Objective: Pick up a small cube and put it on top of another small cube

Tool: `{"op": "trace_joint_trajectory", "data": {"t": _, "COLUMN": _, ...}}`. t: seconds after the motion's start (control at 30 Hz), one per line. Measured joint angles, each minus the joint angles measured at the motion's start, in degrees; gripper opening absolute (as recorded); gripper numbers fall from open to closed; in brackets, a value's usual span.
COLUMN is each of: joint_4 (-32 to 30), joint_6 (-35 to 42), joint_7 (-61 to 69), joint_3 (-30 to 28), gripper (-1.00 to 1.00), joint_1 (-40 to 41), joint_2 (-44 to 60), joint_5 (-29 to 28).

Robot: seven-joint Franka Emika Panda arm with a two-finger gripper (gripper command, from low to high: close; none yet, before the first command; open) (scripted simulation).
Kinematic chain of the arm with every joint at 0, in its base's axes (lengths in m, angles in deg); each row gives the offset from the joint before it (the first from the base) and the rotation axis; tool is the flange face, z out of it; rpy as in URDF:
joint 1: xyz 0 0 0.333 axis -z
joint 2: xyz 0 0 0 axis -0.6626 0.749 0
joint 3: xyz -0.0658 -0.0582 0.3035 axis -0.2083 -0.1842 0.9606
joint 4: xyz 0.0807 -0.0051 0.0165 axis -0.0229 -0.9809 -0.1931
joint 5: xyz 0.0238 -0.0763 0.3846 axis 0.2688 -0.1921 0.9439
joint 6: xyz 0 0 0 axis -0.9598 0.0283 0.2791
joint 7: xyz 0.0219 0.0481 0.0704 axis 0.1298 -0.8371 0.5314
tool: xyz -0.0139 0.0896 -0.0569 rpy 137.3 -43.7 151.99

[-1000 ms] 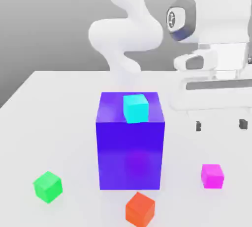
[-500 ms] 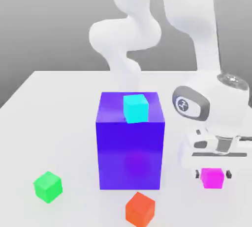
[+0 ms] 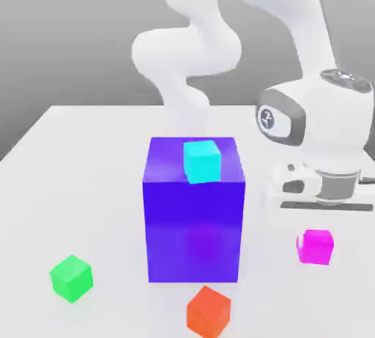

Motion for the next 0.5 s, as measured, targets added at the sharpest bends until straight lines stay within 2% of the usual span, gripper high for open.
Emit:
{"op": "trace_joint_trajectory", "data": {"t": 0.23, "joint_4": -0.69, "joint_6": 3.41, "joint_7": 12.61, "joint_3": -8.74, "gripper": -1.0, "joint_1": 13.42, "joint_2": -2.4, "joint_5": 3.98}}
{"op": "trace_joint_trajectory", "data": {"t": 0.43, "joint_4": -1.56, "joint_6": 7.36, "joint_7": 26.05, "joint_3": -16.5, "gripper": -1.0, "joint_1": 30.23, "joint_2": -4.59, "joint_5": 8.09}}
{"op": "trace_joint_trajectory", "data": {"t": 0.5, "joint_4": -2.09, "joint_6": 7.08, "joint_7": 29.63, "joint_3": -16.72, "gripper": -1.0, "joint_1": 31.14, "joint_2": -4.54, "joint_5": 9.03}}
